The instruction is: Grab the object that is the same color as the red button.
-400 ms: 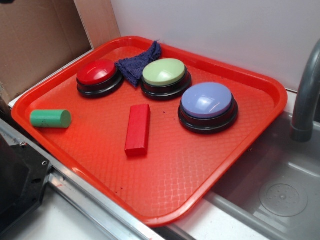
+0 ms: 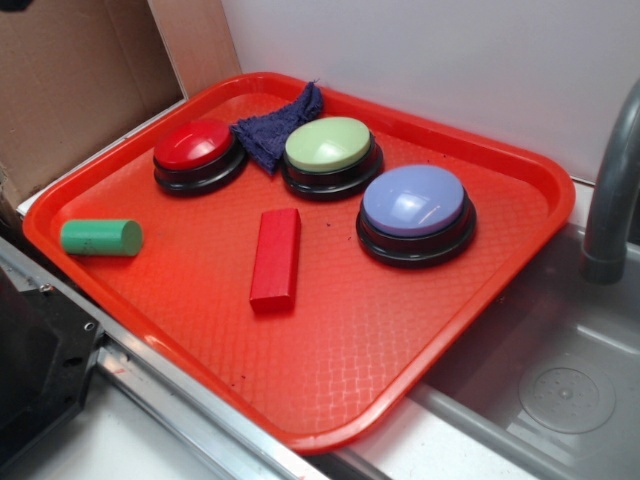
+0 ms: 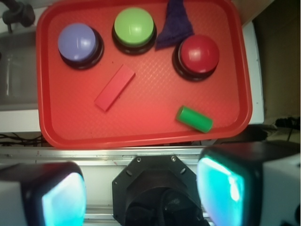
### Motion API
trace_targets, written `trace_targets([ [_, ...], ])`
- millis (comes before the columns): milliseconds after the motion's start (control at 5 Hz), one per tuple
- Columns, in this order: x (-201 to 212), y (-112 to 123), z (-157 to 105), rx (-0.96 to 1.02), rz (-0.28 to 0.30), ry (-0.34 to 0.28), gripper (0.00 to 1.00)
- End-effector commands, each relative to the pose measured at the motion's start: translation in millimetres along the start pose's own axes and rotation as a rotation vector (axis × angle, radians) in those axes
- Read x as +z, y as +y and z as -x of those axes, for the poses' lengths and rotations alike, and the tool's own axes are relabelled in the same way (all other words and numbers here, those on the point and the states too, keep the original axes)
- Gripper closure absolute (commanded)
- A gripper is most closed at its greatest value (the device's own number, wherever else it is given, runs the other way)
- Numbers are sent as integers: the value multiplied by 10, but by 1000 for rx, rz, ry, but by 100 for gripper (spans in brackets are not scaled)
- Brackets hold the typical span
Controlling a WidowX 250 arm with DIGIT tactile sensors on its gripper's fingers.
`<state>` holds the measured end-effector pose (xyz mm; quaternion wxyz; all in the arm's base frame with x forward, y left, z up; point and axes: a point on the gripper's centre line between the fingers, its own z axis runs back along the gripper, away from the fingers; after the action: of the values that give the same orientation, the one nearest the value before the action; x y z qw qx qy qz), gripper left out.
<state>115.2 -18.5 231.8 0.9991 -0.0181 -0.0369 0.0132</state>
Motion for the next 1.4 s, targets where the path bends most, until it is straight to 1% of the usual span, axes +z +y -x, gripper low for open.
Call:
trace_targets([
  [0,-103,-34,-284,-346,69,-31,0],
  [200,-219,-64,-405,-595,110,-52,0],
  [400,-371,-72,-529,-841,189,-88,0],
  [600,-550,-141,-579,-1099,176,-138,0],
  [800,-789,-236,-546,-1364,82,-124,0],
  [1000,-1094,-223,-493,-1618,61,-160,0],
  [1200,-1454,-270,-527,-1697,48,-104,0],
])
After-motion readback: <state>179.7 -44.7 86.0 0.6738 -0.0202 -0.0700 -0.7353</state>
